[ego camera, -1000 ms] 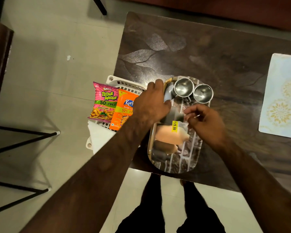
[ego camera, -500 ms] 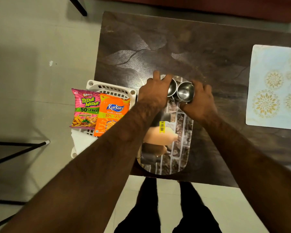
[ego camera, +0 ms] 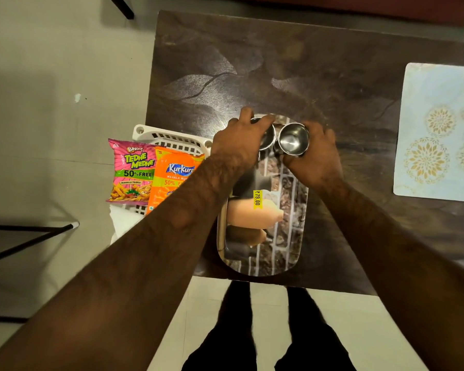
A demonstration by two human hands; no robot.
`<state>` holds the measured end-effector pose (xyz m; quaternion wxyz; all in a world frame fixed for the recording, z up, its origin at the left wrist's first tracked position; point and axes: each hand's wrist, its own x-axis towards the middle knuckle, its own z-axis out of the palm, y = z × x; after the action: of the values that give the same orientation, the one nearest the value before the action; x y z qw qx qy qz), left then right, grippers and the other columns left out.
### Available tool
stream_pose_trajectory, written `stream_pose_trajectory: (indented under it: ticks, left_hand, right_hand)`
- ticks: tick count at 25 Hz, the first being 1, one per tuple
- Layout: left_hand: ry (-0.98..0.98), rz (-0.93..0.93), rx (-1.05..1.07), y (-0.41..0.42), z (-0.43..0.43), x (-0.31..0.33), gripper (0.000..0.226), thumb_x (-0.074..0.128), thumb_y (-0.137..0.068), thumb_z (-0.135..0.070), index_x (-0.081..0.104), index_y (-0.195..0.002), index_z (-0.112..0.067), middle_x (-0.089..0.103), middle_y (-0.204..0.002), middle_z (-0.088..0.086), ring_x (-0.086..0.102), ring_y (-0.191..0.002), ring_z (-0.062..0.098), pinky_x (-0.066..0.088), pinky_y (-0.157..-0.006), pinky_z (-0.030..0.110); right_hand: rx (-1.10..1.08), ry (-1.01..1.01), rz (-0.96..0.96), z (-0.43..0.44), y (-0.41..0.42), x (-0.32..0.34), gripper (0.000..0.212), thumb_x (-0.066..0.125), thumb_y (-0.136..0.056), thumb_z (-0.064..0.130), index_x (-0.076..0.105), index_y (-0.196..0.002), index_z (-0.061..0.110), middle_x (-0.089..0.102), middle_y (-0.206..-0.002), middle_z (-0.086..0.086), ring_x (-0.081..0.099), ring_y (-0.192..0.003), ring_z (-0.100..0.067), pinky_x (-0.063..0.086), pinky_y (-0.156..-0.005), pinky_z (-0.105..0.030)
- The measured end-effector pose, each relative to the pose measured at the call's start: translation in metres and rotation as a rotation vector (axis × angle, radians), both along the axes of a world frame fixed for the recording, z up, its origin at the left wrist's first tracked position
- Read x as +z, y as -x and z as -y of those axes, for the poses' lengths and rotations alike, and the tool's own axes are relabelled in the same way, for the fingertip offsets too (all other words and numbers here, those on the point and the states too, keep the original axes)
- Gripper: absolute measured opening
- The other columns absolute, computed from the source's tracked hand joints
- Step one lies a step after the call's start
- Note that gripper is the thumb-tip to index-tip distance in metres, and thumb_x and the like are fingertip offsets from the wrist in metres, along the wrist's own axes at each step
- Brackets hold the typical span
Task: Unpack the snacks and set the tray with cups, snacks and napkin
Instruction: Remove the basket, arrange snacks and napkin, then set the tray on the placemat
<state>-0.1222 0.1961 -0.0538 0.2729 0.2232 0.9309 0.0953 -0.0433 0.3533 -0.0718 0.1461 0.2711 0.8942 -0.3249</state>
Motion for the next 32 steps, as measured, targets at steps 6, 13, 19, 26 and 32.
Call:
stream_pose_trajectory:
  ticks: [6, 13, 19, 26, 32]
  left_hand:
    - [-0.019, 0.015, -0.006, -0.001, 0.004, 0.003, 0.092, 0.069, -0.077, -0.003, 0.028, -0.15, -0.04, 0.034, -0.143, 0.009, 0.05, -0.121, 0.035, 0.053, -0.085, 0.052]
    - [-0.145, -0.15, 0.172, -0.044, 0.079, 0.034, 0.073, 0.07, -0.077, -0.02, 0.037, -0.142, -0.026, 0.043, -0.131, 0.009, 0.055, -0.113, 0.032, 0.057, -0.074, 0.046]
    - [-0.082, -0.105, 0.543, -0.07, 0.195, 0.034, 0.041, 0.062, -0.083, -0.015, 0.056, -0.123, -0.011, 0.059, -0.122, 0.014, 0.058, -0.11, 0.037, 0.051, -0.086, 0.046]
    - [-0.011, 0.148, 0.691, -0.09, 0.191, 0.004, 0.041, 0.064, -0.09, -0.037, 0.05, -0.118, -0.011, 0.067, -0.119, 0.011, 0.063, -0.112, 0.035, 0.052, -0.091, 0.048]
    - [-0.287, 0.292, 0.906, -0.083, 0.182, 0.0, 0.02, 0.069, -0.089, -0.021, 0.063, -0.105, -0.011, 0.07, -0.105, 0.01, 0.066, -0.101, 0.033, 0.054, -0.09, 0.049]
  right_hand:
    - [0.004, 0.023, 0.026, 0.001, -0.002, 0.002, 0.099, 0.089, -0.078, 0.029, 0.034, -0.16, 0.019, 0.042, -0.155, -0.01, 0.046, -0.141, -0.026, 0.048, -0.113, -0.041]
    - [-0.188, 0.036, -0.137, 0.022, -0.055, 0.034, 0.052, 0.071, -0.078, 0.016, 0.056, -0.127, 0.029, 0.057, -0.116, 0.006, 0.065, -0.104, -0.022, 0.057, -0.092, -0.042]
    - [0.117, 0.415, 0.19, 0.109, -0.077, 0.031, 0.035, 0.059, -0.093, 0.003, 0.068, -0.113, 0.031, 0.072, -0.092, 0.007, 0.07, -0.081, -0.012, 0.062, -0.077, -0.039]
    - [0.099, 0.564, 0.236, 0.172, -0.047, 0.017, 0.051, 0.064, -0.097, 0.003, 0.054, -0.144, 0.019, 0.068, -0.119, 0.004, 0.07, -0.106, -0.019, 0.06, -0.084, -0.03]
    - [-0.026, 0.584, 0.22, 0.165, -0.042, 0.016, 0.042, 0.071, -0.095, 0.006, 0.057, -0.133, 0.018, 0.066, -0.106, 0.002, 0.068, -0.103, -0.021, 0.06, -0.095, -0.041]
